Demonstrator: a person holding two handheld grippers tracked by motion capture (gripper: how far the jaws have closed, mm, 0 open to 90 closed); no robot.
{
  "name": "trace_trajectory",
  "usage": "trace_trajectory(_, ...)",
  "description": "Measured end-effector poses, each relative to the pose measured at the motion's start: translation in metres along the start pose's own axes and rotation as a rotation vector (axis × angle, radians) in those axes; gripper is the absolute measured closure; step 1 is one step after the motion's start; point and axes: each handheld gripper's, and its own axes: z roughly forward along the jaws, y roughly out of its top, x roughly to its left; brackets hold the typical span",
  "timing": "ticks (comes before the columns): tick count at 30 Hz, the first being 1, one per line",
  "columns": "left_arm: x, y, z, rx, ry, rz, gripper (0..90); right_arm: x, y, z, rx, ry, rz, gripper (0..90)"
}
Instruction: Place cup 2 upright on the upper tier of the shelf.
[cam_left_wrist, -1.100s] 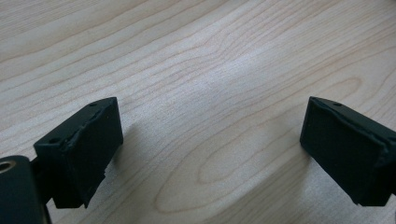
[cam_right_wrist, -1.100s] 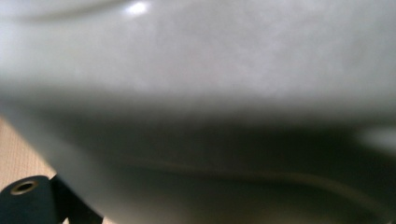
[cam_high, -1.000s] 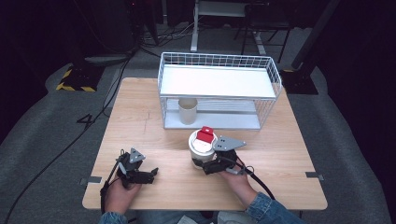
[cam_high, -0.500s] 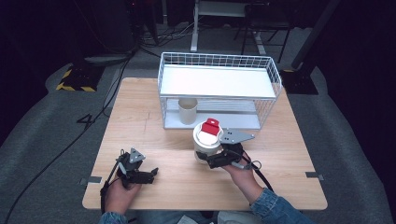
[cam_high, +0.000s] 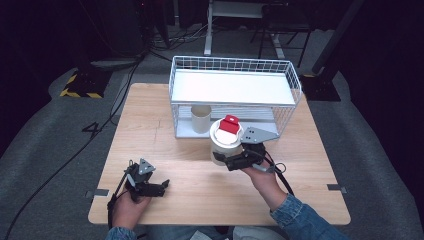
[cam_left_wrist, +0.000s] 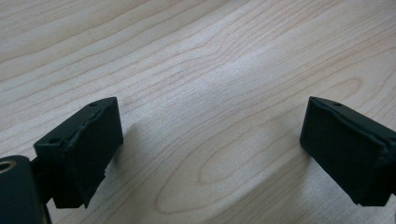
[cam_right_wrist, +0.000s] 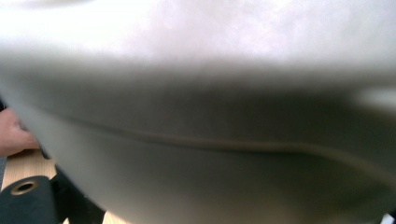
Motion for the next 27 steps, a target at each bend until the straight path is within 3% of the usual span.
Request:
trace_trajectory(17,0.0,0.0,0.0,0.0,-0.001,0.001,6.3,-0.019,0.029,-0.008,-0.003,-0.025,0.008,10.5)
trace_trajectory(27,0.0,0.0,0.0,0.0,0.0,0.0,6.4,-0.038,0.049,-0.013,-0.008,-0.053,0.014,10.5)
